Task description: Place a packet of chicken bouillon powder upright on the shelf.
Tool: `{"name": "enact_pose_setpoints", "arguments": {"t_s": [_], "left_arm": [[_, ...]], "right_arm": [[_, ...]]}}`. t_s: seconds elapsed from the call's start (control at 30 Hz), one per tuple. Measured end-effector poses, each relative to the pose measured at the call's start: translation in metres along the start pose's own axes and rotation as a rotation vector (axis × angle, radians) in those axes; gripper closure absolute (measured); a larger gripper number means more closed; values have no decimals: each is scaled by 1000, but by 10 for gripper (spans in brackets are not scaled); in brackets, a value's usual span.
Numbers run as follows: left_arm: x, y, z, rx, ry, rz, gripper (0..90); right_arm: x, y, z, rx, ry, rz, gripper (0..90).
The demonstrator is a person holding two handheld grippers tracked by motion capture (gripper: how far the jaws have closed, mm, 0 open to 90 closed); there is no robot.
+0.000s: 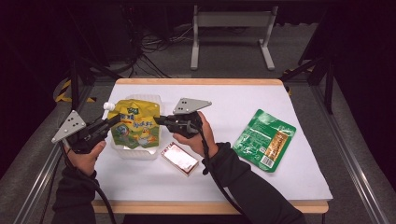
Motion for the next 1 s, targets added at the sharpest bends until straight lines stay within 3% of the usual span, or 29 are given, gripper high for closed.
{"name": "enact_pose_setpoints", "arguments": {"t_s": [0.3, 0.47, 0.63, 0.73, 1.0], "left_arm": [[10, 4, -2, -8, 15, -17, 866], [19, -3, 5, -34, 62, 7, 739], [23, -9, 5, -48, 76, 20, 650], [20, -12, 0, -73, 59, 9, 526], [13, -19, -20, -104, 8, 6, 392]], "right_arm": [[1, 1, 13, 8, 21, -1, 900], [14, 1, 18, 6, 61, -1, 840], [25, 0, 19, 5, 87, -8, 810], [28, 0, 14, 3, 84, -12, 790], [30, -2, 3, 8, 77, -17, 770]]}}
Point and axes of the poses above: each handheld gripper's, and its own axes: z roughly forward along the jaws, x roughly out of its underside, y roughly to its left, the point moved 8 cm from there along z, roughly forward along the jaws, and after that the axes turned 12 degrees about y, right-handed, at the moved point
